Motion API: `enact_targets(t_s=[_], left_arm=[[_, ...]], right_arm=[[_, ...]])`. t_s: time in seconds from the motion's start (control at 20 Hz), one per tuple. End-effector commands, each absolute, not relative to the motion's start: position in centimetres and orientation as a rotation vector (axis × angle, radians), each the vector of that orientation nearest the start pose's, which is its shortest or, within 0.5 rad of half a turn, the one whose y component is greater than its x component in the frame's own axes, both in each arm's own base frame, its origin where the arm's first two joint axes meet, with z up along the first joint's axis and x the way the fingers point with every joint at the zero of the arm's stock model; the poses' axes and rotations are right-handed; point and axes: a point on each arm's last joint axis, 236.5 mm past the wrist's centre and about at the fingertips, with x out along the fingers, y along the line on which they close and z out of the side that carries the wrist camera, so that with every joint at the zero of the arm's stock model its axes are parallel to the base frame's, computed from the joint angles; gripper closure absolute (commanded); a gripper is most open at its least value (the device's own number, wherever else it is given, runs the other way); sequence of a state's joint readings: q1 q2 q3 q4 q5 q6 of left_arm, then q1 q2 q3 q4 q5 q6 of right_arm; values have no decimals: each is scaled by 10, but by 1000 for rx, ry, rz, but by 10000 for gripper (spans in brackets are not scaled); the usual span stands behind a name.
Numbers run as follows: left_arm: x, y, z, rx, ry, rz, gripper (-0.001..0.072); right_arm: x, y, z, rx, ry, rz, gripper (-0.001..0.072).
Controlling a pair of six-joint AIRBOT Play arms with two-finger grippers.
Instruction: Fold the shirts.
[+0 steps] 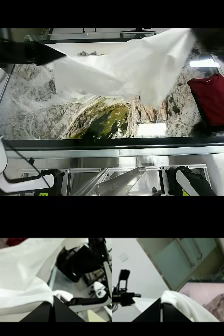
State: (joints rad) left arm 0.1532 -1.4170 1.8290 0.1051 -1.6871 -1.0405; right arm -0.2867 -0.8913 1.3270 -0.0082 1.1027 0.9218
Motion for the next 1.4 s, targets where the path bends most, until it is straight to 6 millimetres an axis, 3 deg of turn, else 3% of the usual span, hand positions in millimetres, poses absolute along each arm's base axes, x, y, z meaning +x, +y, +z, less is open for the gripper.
enact_targets(t_s=[0.0, 0.1, 0.15, 0.25, 0.35, 0.45, 0.55, 0.7, 0.8, 0.85, 0.9, 0.95, 1.05, 1.1, 1.15, 1.25, 1.35], left_arm=[[290, -175, 430, -285, 305, -1254, 689], [281, -171, 445, -166, 248, -1135, 689], [291, -163, 447, -120, 242, -1036, 688], [322, -149, 439, -73, 270, -895, 688], [360, -150, 410, -79, 354, -888, 688], [405, -164, 359, -106, 461, -941, 688], [459, -176, 290, -174, 587, -970, 688], [519, -178, 159, -326, 834, -959, 691], [527, -169, 73, -430, 1027, -958, 687], [526, -161, 39, -491, 1115, -945, 479], [528, -149, 10, -579, 1194, -899, 199], [531, -133, -10, -649, 1238, -852, -4], [532, -98, -31, -738, 1279, -795, -1], [530, -81, -33, -762, 1285, -776, -1], [529, -63, -34, -769, 1287, -748, 0], [524, -32, -40, -740, 1309, -674, 1], [509, -12, -60, -661, 1401, -599, 1]], right_arm=[[254, 119, 476, 399, -136, 806, 684], [228, 127, 485, 304, -191, 777, 684], [227, 126, 481, 275, -185, 746, 684], [246, 114, 463, 297, -116, 687, 684], [277, 102, 435, 359, -27, 668, 683], [314, 97, 396, 455, 81, 681, 684], [358, 92, 342, 553, 204, 657, 684], [438, 68, 217, 630, 431, 477, 683], [484, 51, 132, 685, 550, 373, 678], [503, 41, 98, 728, 579, 329, 631], [520, 33, 70, 803, 603, 298, 435], [531, 31, 54, 869, 627, 314, 312], [534, 30, 52, 909, 666, 406, 313], [530, 26, 60, 918, 669, 446, 343], [524, 15, 70, 938, 660, 464, 424], [507, -5, 91, 970, 647, 497, 433], [481, -20, 108, 999, 668, 539, 433]])
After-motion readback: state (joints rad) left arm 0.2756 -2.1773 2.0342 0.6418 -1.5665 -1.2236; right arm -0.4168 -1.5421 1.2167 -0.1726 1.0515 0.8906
